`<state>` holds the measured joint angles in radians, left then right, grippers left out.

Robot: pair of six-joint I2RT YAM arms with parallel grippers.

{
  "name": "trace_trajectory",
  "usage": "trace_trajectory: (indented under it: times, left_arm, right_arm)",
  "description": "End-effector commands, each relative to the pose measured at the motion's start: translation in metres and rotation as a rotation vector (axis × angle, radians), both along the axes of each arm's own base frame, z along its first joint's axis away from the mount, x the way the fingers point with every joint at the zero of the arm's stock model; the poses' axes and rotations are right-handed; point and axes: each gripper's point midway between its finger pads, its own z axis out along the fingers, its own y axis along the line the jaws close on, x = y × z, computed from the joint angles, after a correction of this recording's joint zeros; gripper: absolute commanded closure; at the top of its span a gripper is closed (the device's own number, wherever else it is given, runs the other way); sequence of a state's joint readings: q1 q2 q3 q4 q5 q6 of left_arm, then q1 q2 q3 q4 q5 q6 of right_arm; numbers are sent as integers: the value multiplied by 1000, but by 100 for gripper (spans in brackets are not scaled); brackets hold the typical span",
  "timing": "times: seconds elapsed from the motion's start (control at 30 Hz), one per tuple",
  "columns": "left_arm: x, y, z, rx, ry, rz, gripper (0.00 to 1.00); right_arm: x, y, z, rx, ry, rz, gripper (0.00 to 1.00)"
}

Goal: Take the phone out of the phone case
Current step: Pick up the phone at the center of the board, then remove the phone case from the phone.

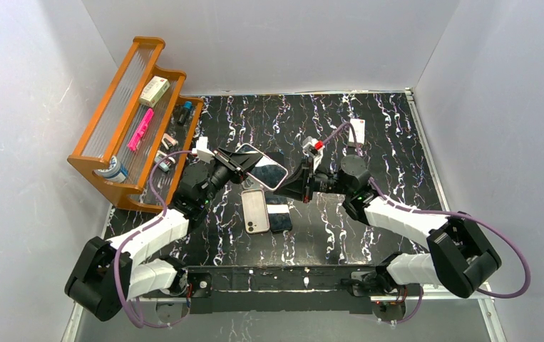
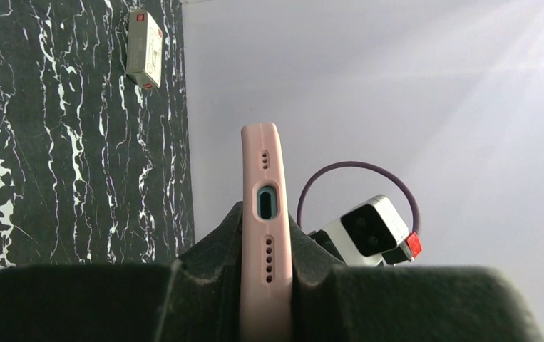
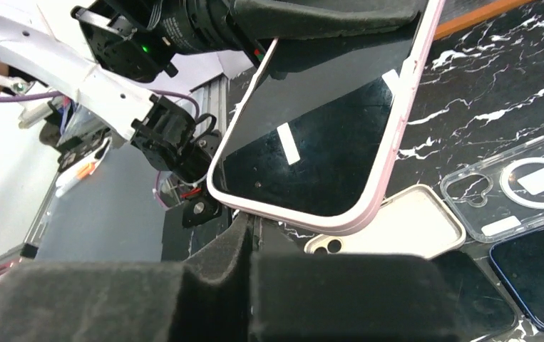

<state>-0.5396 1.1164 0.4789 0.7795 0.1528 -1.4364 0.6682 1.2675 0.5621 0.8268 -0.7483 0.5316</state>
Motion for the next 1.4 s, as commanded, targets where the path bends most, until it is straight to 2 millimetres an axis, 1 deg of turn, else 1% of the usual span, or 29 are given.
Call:
trace_trajectory:
  times: [0.0, 0.07, 0.13, 0.23, 0.3, 0.33, 0.37, 0.47, 0.5, 0.57, 0.63, 0.8, 0.97, 1.07, 1.2, 1.27, 1.37]
  left_arm:
    - [-17, -18, 21, -49, -47, -119, 100]
    - [-19, -17, 25, -47, -64, -123, 100]
    - [-19, -14, 25, -41, -77, -109, 100]
    - [-17, -10, 27, -30, -99, -87, 100]
    - [-14, -8, 28, -26, -106, -70, 100]
    - [-13, -8, 28, -25, -110, -64, 100]
    - [-13, -7, 29, -27, -114, -58, 100]
    - [-11, -5, 31, -34, -127, -40, 100]
    - [-11, -4, 30, -35, -125, -36, 100]
    - [-11, -3, 30, -40, -125, -30, 100]
    - [-11, -2, 32, -44, -130, -25, 100]
    - [-13, -1, 36, -48, -146, -24, 100]
    - [-13, 0, 34, -50, -143, -23, 100]
    - [-15, 1, 35, -54, -148, -22, 100]
    - [-16, 1, 37, -60, -152, -21, 100]
    - [-16, 1, 37, -66, -146, -23, 100]
    - [-15, 2, 34, -77, -128, -18, 100]
  right_arm:
    - [14, 12, 30, 30, -203, 4, 99]
    - [20, 13, 31, 26, -207, -16, 99]
    - [17, 13, 33, 24, -195, -3, 99]
    - [11, 9, 30, 26, -134, -8, 92]
    - [7, 5, 30, 51, -82, -31, 81]
    - [3, 3, 27, 64, -42, -35, 76]
    - [0, 1, 29, 86, -14, -36, 69]
    - [-7, -2, 34, 146, 68, -53, 55]
    - [-9, -2, 39, 171, 81, -59, 52]
    - [-10, -1, 43, 196, 105, -62, 50]
    - [-7, -1, 47, 219, 134, -84, 48]
    - [5, 1, 53, 259, 198, -133, 46]
    - [13, 2, 54, 282, 255, -164, 45]
    - [21, 2, 52, 284, 272, -200, 46]
    - [24, 5, 49, 271, 268, -200, 58]
    - [21, 9, 44, 249, 249, -172, 64]
    - [18, 13, 34, 203, 175, -135, 77]
